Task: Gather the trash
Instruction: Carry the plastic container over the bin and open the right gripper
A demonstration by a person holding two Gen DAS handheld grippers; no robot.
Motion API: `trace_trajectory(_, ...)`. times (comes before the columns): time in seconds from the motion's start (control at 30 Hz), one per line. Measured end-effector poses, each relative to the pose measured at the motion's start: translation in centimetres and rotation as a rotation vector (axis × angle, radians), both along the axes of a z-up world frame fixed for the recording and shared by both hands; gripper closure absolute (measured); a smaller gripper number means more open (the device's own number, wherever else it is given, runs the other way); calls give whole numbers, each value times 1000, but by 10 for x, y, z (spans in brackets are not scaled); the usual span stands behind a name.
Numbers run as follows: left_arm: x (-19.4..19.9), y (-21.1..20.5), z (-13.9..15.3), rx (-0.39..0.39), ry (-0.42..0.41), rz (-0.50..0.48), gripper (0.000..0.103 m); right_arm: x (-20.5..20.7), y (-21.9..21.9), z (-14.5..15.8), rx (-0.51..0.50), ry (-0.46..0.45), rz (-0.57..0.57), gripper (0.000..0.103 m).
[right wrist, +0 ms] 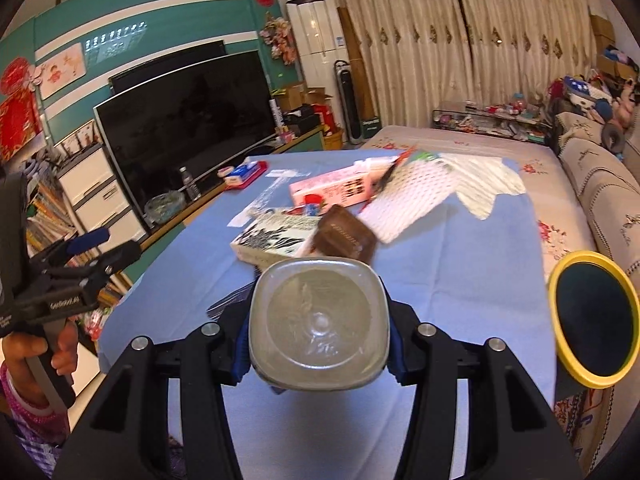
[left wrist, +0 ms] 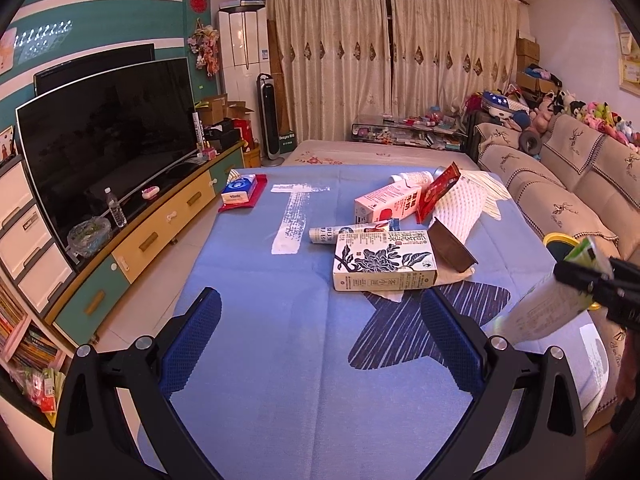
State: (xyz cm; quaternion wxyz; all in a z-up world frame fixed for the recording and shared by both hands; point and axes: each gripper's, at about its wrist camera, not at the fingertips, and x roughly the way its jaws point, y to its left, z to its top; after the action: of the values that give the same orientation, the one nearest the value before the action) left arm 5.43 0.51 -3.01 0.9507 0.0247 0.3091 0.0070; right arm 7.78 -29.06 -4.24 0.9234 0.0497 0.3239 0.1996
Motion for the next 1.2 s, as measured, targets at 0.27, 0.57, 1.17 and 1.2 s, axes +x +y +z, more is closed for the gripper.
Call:
trace_trajectory(0.27,9,-19,-10,14,27,-30,5,19,-44,9,-9,-6,-112,54)
trace_trajectory(0.57,26,-44,-14,27,45,-50,5,41,-101,16,-40,-28,-253,54)
trace_trajectory(1.17,76,-93,-34,49,102,-71,5,125,-251,-85,-121,188,-598,54)
trace_trajectory(1.2,77,-95,-36,53,106,-71,5,128,-255,-92,-125,202,-606,54)
